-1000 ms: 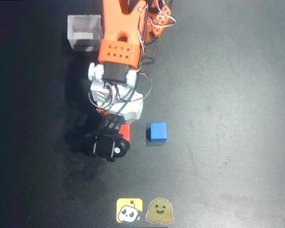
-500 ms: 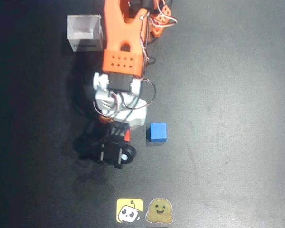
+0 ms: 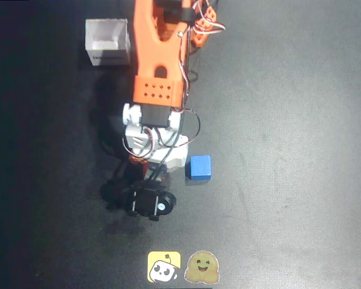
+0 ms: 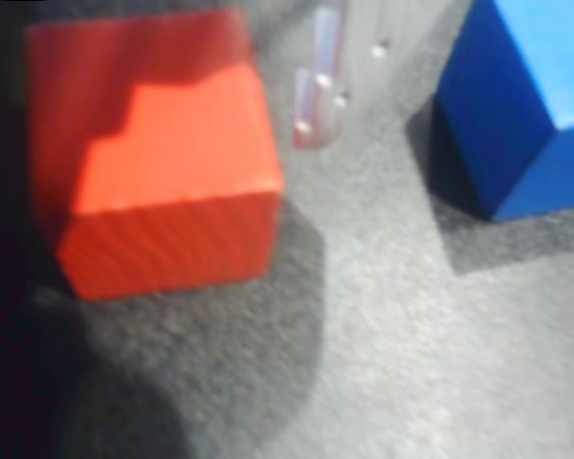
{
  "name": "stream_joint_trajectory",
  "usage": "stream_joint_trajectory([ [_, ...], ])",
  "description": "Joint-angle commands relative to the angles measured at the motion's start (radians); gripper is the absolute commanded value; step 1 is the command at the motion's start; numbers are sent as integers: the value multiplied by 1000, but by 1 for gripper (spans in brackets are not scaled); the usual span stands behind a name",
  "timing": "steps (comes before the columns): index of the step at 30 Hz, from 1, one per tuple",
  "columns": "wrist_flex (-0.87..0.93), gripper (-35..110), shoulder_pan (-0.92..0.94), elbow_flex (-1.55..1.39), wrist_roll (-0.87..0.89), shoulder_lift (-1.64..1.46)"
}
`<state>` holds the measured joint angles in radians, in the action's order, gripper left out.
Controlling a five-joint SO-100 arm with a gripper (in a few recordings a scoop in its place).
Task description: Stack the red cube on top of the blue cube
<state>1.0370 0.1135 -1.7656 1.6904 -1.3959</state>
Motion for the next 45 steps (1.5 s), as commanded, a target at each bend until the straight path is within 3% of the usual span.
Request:
stream_joint_trajectory([
  [1,-9,21,3,37,18,0],
  [8,-5,0,12,29,63,-3],
  [13,34,0,9,44,58,-31],
  [21,302,0,2,213,38,-106],
  [27,400,0,-31,236,29,-202],
  [45,360,0,-249,216,78,-176],
])
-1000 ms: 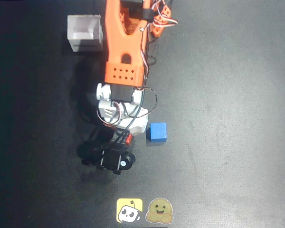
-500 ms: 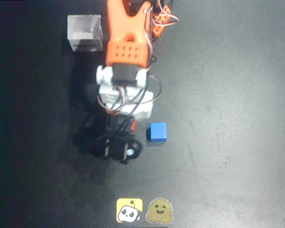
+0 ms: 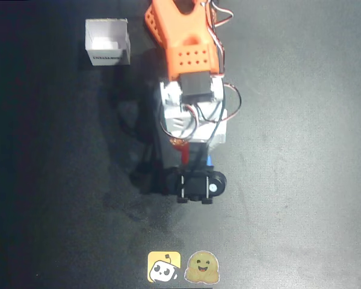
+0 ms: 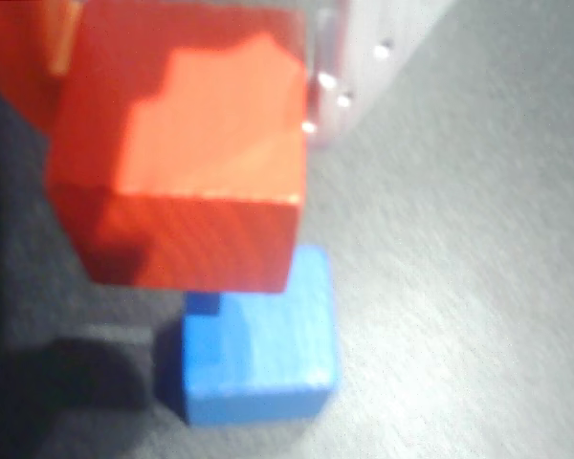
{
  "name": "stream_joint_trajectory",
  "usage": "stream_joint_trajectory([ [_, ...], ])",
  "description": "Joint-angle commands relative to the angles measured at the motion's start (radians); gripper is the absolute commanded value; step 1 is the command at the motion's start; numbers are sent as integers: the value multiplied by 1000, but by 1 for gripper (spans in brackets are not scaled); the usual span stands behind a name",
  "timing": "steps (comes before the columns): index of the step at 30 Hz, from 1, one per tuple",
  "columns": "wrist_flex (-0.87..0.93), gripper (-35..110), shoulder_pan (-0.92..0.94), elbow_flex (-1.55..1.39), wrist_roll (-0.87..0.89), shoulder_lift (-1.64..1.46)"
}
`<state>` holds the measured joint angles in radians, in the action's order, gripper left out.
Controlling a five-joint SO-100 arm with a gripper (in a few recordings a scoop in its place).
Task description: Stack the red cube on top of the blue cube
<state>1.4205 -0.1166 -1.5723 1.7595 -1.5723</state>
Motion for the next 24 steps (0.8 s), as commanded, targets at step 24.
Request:
stream_joint_trajectory([
  [24,-103,0,-63,20,9,129],
])
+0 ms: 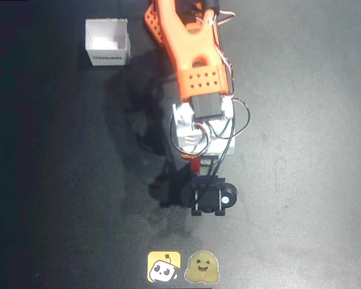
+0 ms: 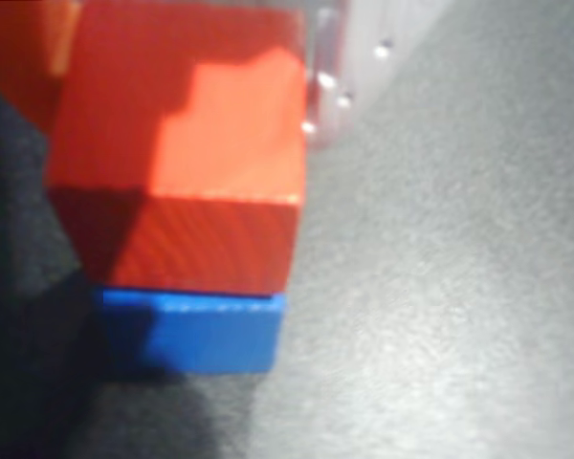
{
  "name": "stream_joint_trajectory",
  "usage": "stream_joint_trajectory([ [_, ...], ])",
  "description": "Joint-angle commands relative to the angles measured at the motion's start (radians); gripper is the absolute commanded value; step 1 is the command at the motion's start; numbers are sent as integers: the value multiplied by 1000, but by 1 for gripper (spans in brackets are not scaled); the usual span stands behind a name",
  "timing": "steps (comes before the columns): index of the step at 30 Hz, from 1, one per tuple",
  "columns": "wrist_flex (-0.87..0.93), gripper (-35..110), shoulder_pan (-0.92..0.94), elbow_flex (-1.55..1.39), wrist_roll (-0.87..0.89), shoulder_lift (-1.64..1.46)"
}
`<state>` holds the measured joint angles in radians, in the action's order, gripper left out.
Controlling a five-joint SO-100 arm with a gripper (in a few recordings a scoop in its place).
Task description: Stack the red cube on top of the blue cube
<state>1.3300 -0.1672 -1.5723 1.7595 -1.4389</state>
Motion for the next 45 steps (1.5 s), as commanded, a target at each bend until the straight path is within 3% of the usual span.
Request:
stream_joint_trajectory([
  [1,-17,0,-12,18,9,-5],
  [7,-18,0,-14,14,17,6],
  [23,-34,23,-21,11,15,8],
  [35,-48,25,-15,15,-9,-81],
  [38,-66,23,-9,17,-44,-221],
  [42,-63,0,14,-3,-86,-393],
  [45,-60,0,51,-58,-189,-476],
])
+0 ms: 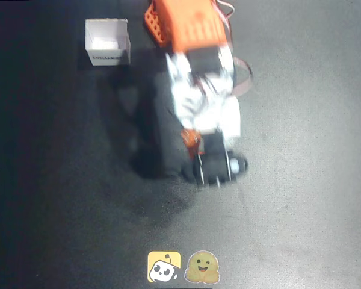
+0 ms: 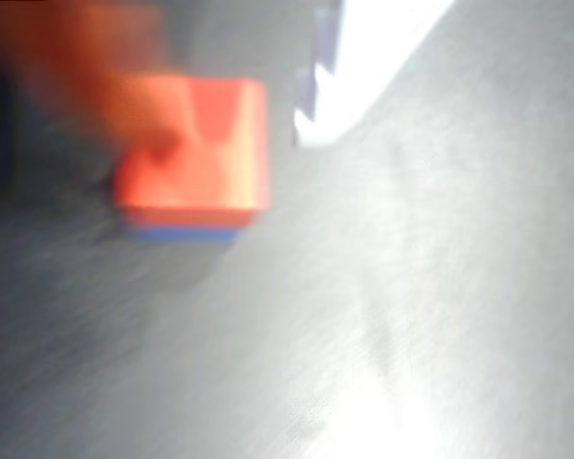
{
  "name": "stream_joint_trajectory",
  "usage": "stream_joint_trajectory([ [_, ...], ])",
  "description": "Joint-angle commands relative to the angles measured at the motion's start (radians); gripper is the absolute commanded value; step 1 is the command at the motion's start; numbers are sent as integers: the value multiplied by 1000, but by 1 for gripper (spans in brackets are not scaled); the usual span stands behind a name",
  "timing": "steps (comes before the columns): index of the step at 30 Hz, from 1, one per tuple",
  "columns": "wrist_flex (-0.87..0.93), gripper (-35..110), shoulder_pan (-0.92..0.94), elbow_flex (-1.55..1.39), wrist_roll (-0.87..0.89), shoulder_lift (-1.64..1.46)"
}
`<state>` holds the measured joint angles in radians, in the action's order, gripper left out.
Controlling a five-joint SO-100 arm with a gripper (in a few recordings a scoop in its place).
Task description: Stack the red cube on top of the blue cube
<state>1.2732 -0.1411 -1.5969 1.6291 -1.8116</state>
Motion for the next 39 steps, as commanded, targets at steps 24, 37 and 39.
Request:
stream_joint_trajectory([
  [24,-199,0,144,-1355,-67,-1385],
  [37,71,0,147,-1356,-86,-1385],
  [39,71,0,149,-1356,-84,-1385],
])
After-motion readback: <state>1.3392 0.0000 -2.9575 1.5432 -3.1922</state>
